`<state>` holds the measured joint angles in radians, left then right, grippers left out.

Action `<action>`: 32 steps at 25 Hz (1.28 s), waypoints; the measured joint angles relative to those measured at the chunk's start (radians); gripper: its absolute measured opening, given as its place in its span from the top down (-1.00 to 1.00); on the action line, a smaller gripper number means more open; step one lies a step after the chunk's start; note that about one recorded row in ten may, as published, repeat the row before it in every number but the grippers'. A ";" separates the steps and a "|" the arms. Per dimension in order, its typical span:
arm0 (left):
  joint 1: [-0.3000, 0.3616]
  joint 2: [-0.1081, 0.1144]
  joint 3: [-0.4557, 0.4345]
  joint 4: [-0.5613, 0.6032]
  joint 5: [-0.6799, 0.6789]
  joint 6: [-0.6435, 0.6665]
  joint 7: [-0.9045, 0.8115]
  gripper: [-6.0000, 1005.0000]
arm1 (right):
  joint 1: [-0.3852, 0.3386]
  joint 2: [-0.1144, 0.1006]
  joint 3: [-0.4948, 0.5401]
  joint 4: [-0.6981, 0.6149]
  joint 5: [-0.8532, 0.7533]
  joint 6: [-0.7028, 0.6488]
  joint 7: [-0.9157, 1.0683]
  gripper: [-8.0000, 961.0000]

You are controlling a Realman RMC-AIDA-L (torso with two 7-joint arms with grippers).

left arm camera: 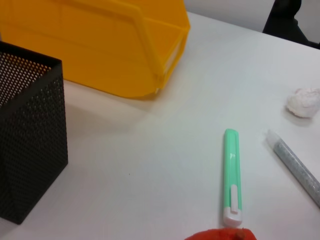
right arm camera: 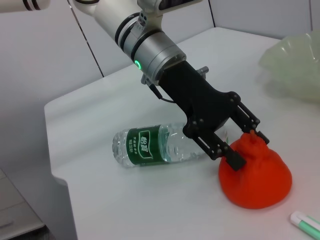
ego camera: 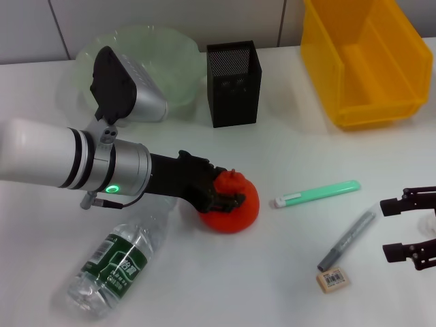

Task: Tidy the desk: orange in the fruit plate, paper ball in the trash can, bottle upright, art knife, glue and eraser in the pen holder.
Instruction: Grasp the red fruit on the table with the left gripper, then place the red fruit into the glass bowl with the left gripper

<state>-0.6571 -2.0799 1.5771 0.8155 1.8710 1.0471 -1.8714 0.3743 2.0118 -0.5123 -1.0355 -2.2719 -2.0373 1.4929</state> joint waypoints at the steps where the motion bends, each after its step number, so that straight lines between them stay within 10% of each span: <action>1: -0.003 0.000 0.012 0.000 0.008 0.000 -0.003 -0.68 | 0.000 0.001 0.000 0.000 0.000 0.000 0.000 -0.75; 15: 0.020 0.002 -0.005 0.035 -0.025 0.029 -0.011 0.51 | -0.007 0.012 -0.007 0.000 0.000 -0.002 0.000 -0.75; 24: 0.119 0.018 -0.167 0.295 0.028 0.145 -0.092 0.66 | -0.012 0.013 -0.002 0.002 -0.001 -0.003 -0.002 -0.75; 32: 0.028 0.016 -0.384 0.326 0.152 0.130 -0.180 0.75 | -0.005 0.020 -0.009 0.006 -0.001 -0.003 -0.004 -0.75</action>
<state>-0.6290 -2.0635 1.1935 1.1418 2.0226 1.1774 -2.0512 0.3697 2.0320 -0.5210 -1.0299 -2.2727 -2.0407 1.4893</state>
